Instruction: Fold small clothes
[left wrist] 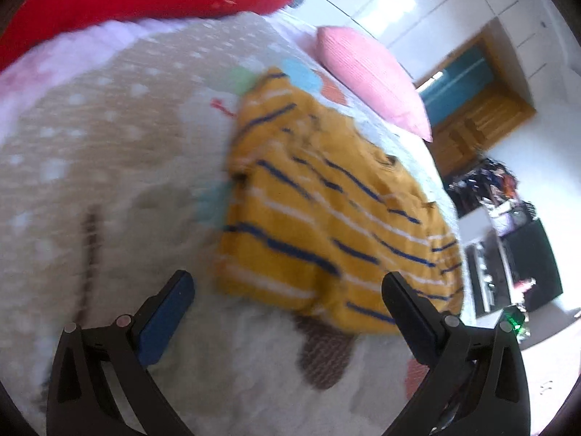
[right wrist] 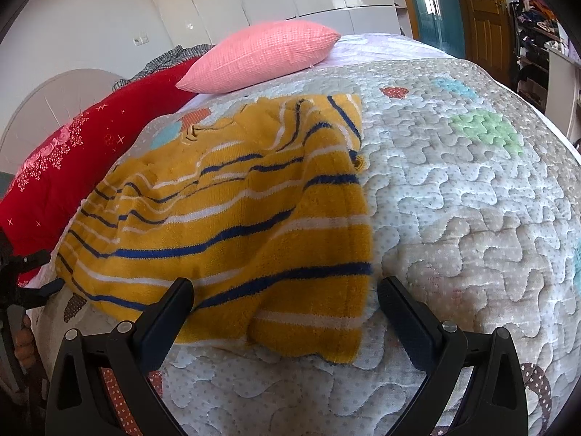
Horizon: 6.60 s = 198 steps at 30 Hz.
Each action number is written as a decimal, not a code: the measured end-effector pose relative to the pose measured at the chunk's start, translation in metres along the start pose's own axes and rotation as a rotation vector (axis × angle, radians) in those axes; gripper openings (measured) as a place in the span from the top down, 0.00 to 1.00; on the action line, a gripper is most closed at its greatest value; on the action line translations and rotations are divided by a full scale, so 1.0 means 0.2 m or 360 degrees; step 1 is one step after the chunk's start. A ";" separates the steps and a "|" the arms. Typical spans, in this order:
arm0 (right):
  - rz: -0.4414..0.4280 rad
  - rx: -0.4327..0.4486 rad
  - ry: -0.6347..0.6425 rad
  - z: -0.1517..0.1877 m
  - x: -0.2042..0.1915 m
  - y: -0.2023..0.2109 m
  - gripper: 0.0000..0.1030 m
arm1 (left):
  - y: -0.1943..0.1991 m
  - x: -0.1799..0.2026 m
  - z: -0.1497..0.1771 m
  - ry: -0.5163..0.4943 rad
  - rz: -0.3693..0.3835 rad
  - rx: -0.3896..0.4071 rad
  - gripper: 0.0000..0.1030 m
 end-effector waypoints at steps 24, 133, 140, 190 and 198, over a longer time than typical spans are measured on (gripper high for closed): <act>-0.0325 0.0211 0.0019 -0.18 -0.20 0.37 0.31 | -0.08 0.10 -0.18 0.0048 -0.0202 0.0050 0.85; 0.0144 0.0039 -0.0147 -0.77 0.22 -0.19 0.82 | -0.03 0.52 0.65 -0.0443 -0.0086 -0.0352 0.40; -0.0077 0.0150 -0.0142 -0.64 0.17 0.20 0.71 | 0.02 0.54 0.68 -0.0456 -0.0113 -0.0318 0.38; -0.0054 -0.0039 0.0477 0.12 -0.60 0.21 0.46 | 0.42 0.49 0.77 -0.0678 -0.0522 0.0010 0.22; 0.0106 0.0065 0.0246 0.33 -0.23 0.55 0.37 | 0.41 0.69 0.83 -0.0881 -0.0589 0.0136 0.17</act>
Point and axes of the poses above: each gripper's, at about its wrist camera, not at the fingertips, and y roughly against the way its jaws point, x to its right, z to its underside, the point moved 1 cm from there along -y, roughly the way its jaws point, and after that the axes turned 8 degrees about z, right-handed, at the moved point
